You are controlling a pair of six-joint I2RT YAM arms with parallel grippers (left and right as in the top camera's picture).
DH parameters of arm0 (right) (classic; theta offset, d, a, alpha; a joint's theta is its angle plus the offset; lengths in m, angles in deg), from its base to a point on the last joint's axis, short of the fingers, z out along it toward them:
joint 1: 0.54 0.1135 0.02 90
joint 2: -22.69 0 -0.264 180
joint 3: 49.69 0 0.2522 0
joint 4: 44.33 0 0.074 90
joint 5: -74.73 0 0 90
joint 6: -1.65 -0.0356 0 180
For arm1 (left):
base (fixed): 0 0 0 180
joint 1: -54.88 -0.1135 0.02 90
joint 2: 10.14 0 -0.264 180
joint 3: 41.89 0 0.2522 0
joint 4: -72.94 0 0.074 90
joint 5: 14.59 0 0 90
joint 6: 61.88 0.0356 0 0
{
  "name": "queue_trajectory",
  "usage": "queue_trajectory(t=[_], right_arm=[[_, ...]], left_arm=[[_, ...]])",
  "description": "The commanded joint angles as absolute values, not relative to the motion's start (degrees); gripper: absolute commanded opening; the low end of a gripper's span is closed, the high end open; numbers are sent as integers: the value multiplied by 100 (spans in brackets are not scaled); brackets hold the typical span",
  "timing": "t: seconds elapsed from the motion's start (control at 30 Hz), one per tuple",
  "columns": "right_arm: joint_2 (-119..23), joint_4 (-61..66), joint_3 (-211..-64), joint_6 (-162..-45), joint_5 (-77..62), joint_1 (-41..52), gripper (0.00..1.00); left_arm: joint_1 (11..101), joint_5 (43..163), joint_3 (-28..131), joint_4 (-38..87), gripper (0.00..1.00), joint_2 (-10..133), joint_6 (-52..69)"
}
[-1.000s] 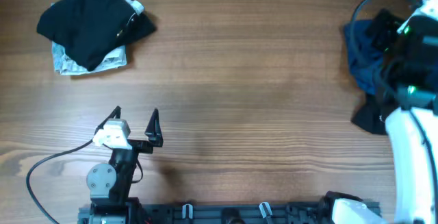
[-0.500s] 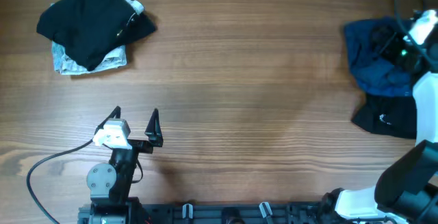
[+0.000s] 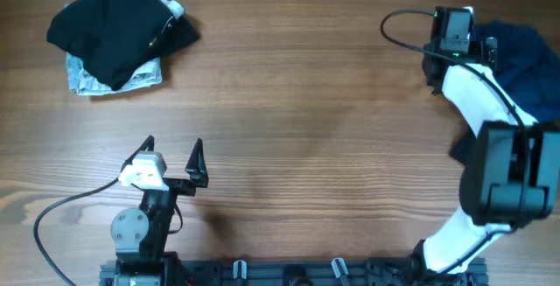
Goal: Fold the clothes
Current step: 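Reach the right gripper to the dark blue trousers on the right pile and grasp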
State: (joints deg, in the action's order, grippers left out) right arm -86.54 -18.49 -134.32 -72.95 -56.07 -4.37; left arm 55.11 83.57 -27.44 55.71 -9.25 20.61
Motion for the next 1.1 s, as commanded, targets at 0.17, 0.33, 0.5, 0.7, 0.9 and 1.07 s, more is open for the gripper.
queue_trajectory(t=[0.17, 0.33, 0.5, 0.7, 0.9, 1.07], right_arm=[[-9583, -2643, -13544, -6375, -6630, -435, 100], [-9828, -3045, -13544, -5627, -6682, -442, 99], [-9963, -3460, -13544, -5391, -6951, -641, 70], [-9970, -3550, -13544, -5804, -6964, -746, 34], [-9808, -5198, -13553, -5675, -8365, -540, 4], [-9312, -5244, -13553, -5737, -8387, -13, 4]], left_arm=[[5493, 8322, -2779, 5552, 100, -954, 2193], [5493, 8322, -2779, 5552, 100, -954, 2193], [5493, 8322, -2779, 5552, 100, -954, 2193], [5493, 8322, -2779, 5552, 100, -954, 2193], [5493, 8322, -2779, 5552, 100, -954, 2193], [5493, 8322, -2779, 5552, 100, -954, 2193]])
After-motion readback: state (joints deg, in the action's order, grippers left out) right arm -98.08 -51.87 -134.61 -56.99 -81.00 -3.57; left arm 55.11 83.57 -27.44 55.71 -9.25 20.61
